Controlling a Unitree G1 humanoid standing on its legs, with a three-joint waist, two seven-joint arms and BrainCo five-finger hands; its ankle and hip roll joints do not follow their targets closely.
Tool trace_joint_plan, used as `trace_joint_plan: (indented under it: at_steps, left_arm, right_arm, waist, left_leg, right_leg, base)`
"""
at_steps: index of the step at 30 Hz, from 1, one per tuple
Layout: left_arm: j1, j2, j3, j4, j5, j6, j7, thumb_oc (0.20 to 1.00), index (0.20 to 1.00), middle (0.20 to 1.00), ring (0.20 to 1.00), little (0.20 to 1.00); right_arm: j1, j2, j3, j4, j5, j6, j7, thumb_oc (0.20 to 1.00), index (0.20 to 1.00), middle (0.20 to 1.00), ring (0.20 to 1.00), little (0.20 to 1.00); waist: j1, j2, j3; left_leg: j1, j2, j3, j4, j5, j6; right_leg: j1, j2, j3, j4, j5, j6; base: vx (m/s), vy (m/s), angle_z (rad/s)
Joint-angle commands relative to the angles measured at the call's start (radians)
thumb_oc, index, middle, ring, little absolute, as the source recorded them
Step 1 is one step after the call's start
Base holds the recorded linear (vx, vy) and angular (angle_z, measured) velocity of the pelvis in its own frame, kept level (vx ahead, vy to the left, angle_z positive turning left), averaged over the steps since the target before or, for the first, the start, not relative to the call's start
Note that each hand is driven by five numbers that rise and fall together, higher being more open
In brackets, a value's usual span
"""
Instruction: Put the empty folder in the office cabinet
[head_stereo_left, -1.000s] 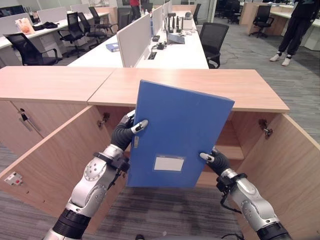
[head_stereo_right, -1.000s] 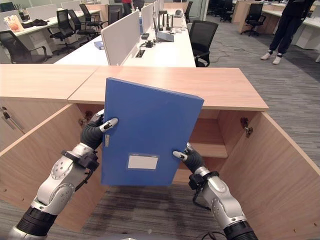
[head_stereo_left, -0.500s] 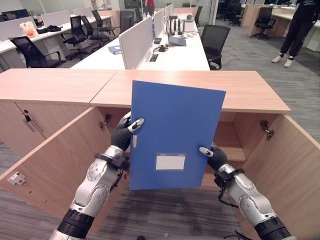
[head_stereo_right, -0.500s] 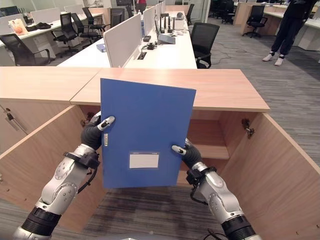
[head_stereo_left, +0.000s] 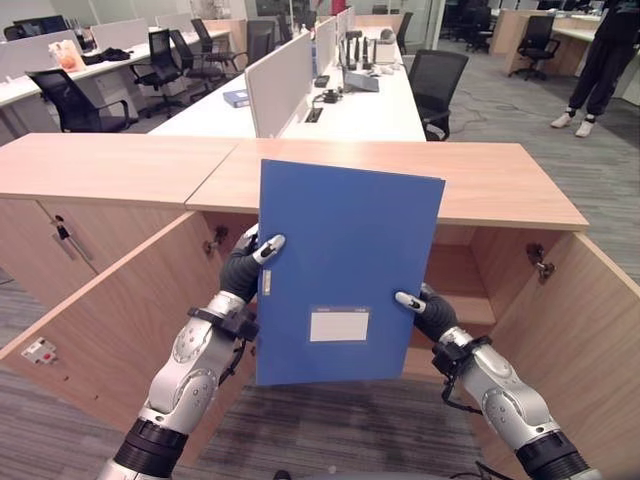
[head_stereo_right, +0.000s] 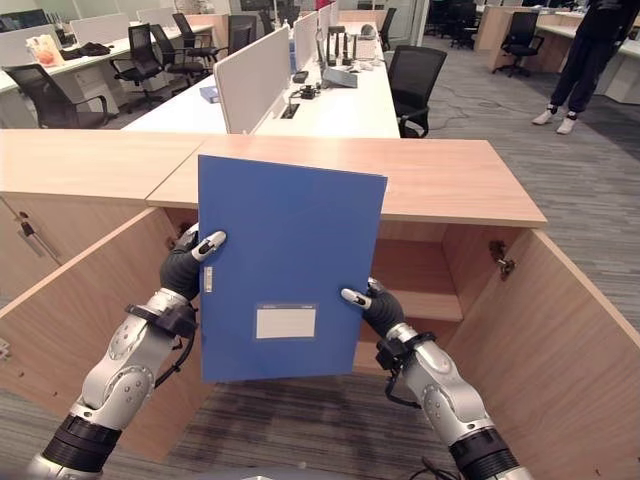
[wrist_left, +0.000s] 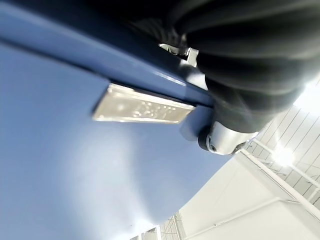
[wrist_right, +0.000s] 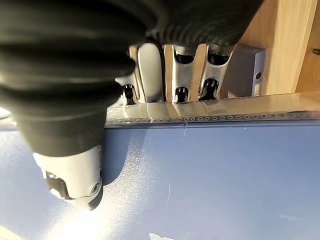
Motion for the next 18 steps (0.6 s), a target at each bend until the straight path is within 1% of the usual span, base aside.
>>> trace_joint_plan:
  at_steps: [1, 6, 7, 8, 9, 10, 12, 15, 16, 17, 18]
  left_arm:
    - [-0.134, -0.067, -0.102, -0.073, -0.059, -0.038, -0.093, 0.2, 0.2, 0.2, 0.2, 0.2]
    - [-0.123, -0.062, -0.082, -0.068, -0.053, -0.04, -0.091, 0.2, 0.2, 0.2, 0.2, 0.2]
    - [-0.112, -0.056, -0.072, -0.068, -0.046, -0.039, -0.094, 0.391, 0.391, 0.391, 0.391, 0.391]
    - [-0.103, -0.053, -0.064, -0.066, -0.039, -0.039, -0.094, 0.63, 0.63, 0.63, 0.63, 0.63]
    - [-0.094, -0.051, -0.059, -0.064, -0.035, -0.037, -0.096, 1.0, 1.0, 1.0, 1.0, 1.0]
    - [-0.093, -0.051, -0.059, -0.065, -0.035, -0.036, -0.096, 1.0, 1.0, 1.0, 1.0, 1.0]
    - [-0.058, -0.032, -0.022, -0.05, 0.002, -0.035, -0.1, 1.0, 1.0, 1.0, 1.0, 1.0]
    - [-0.023, -0.017, 0.007, -0.04, 0.036, -0.033, -0.105, 1.0, 1.0, 1.0, 1.0, 1.0]
    - [0.048, 0.006, 0.048, 0.002, 0.083, -0.02, -0.128, 1.0, 1.0, 1.0, 1.0, 1.0]
    - [0.049, 0.007, 0.048, 0.002, 0.083, -0.02, -0.129, 1.0, 1.0, 1.0, 1.0, 1.0]
    - [0.101, 0.011, 0.068, 0.036, 0.1, -0.009, -0.141, 1.0, 1.0, 1.0, 1.0, 1.0]
  right_arm:
    - [-0.177, 0.104, 0.113, -0.132, 0.046, -0.002, 0.111, 0.2, 0.2, 0.2, 0.2, 0.2]
    - [-0.164, 0.096, 0.103, -0.126, 0.031, 0.006, 0.116, 0.2, 0.2, 0.2, 0.2, 0.2]
    - [-0.153, 0.09, 0.097, -0.123, 0.02, 0.011, 0.121, 0.2, 0.2, 0.2, 0.2, 0.2]
    - [-0.143, 0.084, 0.09, -0.119, 0.007, 0.013, 0.124, 0.2, 0.2, 0.2, 0.2, 0.2]
    - [-0.133, 0.079, 0.085, -0.117, -0.005, 0.015, 0.126, 0.2, 0.2, 0.2, 0.2, 0.2]
    - [-0.133, 0.079, 0.085, -0.118, -0.005, 0.015, 0.126, 0.2, 0.2, 0.2, 0.2, 0.2]
    - [-0.091, 0.065, 0.053, -0.087, -0.06, 0.018, 0.117, 0.2, 0.2, 0.2, 0.2, 0.2]
    - [-0.06, 0.064, 0.03, -0.058, -0.084, 0.018, 0.113, 0.2, 0.2, 0.2, 0.2, 0.2]
    - [-0.004, 0.066, -0.007, -0.004, -0.134, 0.019, 0.11, 0.2, 0.2, 0.2, 0.2, 0.2]
    - [-0.004, 0.066, -0.007, -0.004, -0.134, 0.018, 0.11, 0.2, 0.2, 0.2, 0.2, 0.2]
    - [0.026, 0.071, -0.027, 0.034, -0.152, 0.02, 0.108, 0.2, 0.2, 0.2, 0.2, 0.2]
  waist:
    - [0.004, -0.021, 0.035]
    - [0.006, -0.022, 0.035]
    - [0.006, -0.023, 0.035]
    - [0.005, -0.023, 0.034]
    - [0.006, -0.023, 0.034]
    - [0.006, -0.023, 0.034]
    - [0.005, -0.022, 0.035]
    - [0.005, -0.021, 0.036]
    - [0.005, -0.017, 0.039]
    - [0.005, -0.017, 0.038]
    - [0.005, -0.015, 0.041]
  left_leg:
    - [0.123, -0.004, -0.01, 0.014, -0.165, 0.004]
    - [0.122, -0.004, -0.014, 0.014, -0.165, 0.004]
    - [0.122, -0.005, -0.015, 0.014, -0.166, 0.004]
    - [0.122, -0.004, -0.016, 0.014, -0.165, 0.004]
    - [0.121, -0.005, -0.018, 0.014, -0.165, 0.004]
    - [0.121, -0.005, -0.018, 0.014, -0.165, 0.004]
    - [0.122, -0.005, -0.019, 0.014, -0.165, 0.005]
    - [0.122, -0.004, -0.021, 0.014, -0.164, 0.006]
    - [0.122, -0.003, -0.023, 0.014, -0.163, 0.005]
    - [0.121, -0.003, -0.023, 0.014, -0.163, 0.005]
    - [0.12, -0.002, -0.024, 0.014, -0.161, 0.005]
  right_leg:
    - [-0.049, -0.001, 0.015, 0.037, 0.006, -0.029]
    - [-0.048, 0.001, 0.013, 0.044, 0.0, -0.03]
    - [-0.049, 0.001, 0.013, 0.05, -0.002, -0.031]
    - [-0.049, 0.002, 0.012, 0.052, -0.004, -0.031]
    - [-0.049, 0.002, 0.012, 0.055, -0.005, -0.032]
    - [-0.05, 0.002, 0.012, 0.055, -0.005, -0.032]
    - [-0.052, 0.003, 0.012, 0.064, -0.007, -0.032]
    - [-0.055, 0.004, 0.013, 0.071, -0.009, -0.032]
    - [-0.061, 0.003, 0.012, 0.084, -0.012, -0.031]
    - [-0.062, 0.003, 0.012, 0.084, -0.012, -0.031]
    - [-0.065, 0.004, 0.011, 0.09, -0.013, -0.032]
  base:
    - [0.0, 0.0, 0.0]
    - [0.0, 0.0, 0.0]
    - [0.0, 0.0, 0.0]
    - [0.0, 0.0, 0.0]
    - [0.0, 0.0, 0.0]
    - [0.0, 0.0, 0.0]
    - [0.0, 0.0, 0.0]
    - [0.0, 0.0, 0.0]
    - [0.01, 0.001, 0.03]
    - [0.0, 0.0, 0.0]
    - [0.0, 0.0, 0.0]
